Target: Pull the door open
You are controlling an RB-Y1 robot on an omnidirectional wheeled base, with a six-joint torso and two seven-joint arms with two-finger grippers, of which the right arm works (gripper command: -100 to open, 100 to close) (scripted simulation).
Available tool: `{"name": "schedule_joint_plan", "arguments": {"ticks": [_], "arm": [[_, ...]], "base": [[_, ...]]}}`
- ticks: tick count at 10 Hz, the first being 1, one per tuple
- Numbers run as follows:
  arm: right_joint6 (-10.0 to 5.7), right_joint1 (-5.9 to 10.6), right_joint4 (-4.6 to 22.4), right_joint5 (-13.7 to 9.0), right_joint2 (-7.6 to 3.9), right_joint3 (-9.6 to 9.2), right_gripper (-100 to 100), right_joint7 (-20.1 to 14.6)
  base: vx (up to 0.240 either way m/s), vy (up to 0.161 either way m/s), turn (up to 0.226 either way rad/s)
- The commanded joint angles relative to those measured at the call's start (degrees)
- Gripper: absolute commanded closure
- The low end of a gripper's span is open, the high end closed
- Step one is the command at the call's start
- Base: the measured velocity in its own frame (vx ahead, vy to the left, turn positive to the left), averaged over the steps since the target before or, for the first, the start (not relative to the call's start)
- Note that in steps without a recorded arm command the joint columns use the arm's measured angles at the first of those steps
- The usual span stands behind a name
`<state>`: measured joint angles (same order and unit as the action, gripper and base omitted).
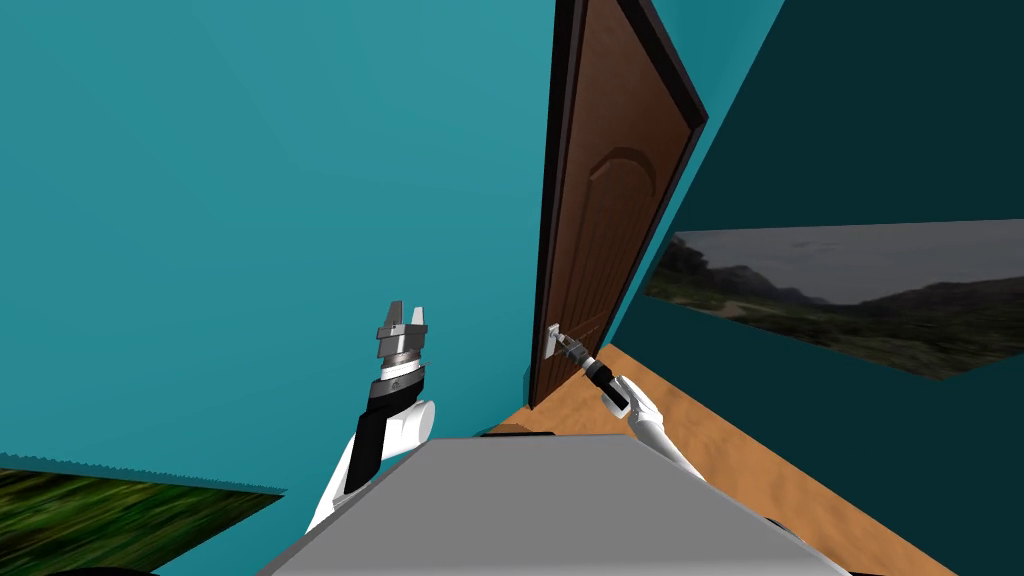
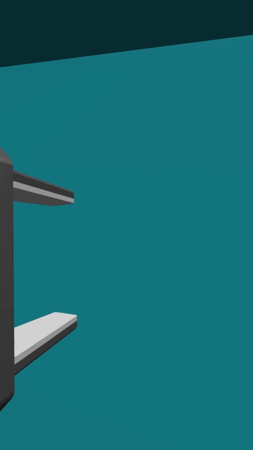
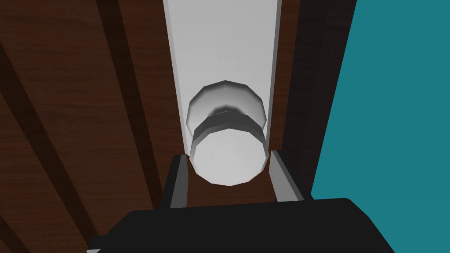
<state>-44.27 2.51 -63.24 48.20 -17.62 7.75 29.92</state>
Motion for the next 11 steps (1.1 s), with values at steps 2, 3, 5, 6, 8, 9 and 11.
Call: {"name": "schedule_joint_plan", "arguments": {"ticks": [2, 3, 5, 6, 8, 9, 11], "arm": [[0.14, 0.1, 0.0, 0.0, -0.07, 0.12, 100, 0.0], [0.19, -0.23, -0.3, -1.6, 0.04, 0.01, 100, -1.0], [0.44, -0.54, -0.6, -3.7, 0.06, 0.02, 100, -2.2], [0.64, -0.79, -0.8, -5.3, 0.07, 0.03, 100, -3.2], [0.87, -1.09, -1.2, -7.3, 0.09, 0.04, 100, -4.4], [1.02, -1.27, -1.3, -8.5, 0.11, 0.05, 100, -5.2], [1.3, -1.63, -1.7, -10.9, 0.13, 0.06, 100, -6.6]], "base": [[0.0, 0.0, 0.0], [-0.029, -0.032, 0.167], [-0.062, -0.072, 0.192], [-0.062, -0.07, 0.236], [-0.057, -0.055, 0.163], [-0.05, -0.054, 0.151], [-0.058, -0.067, 0.177]]}}
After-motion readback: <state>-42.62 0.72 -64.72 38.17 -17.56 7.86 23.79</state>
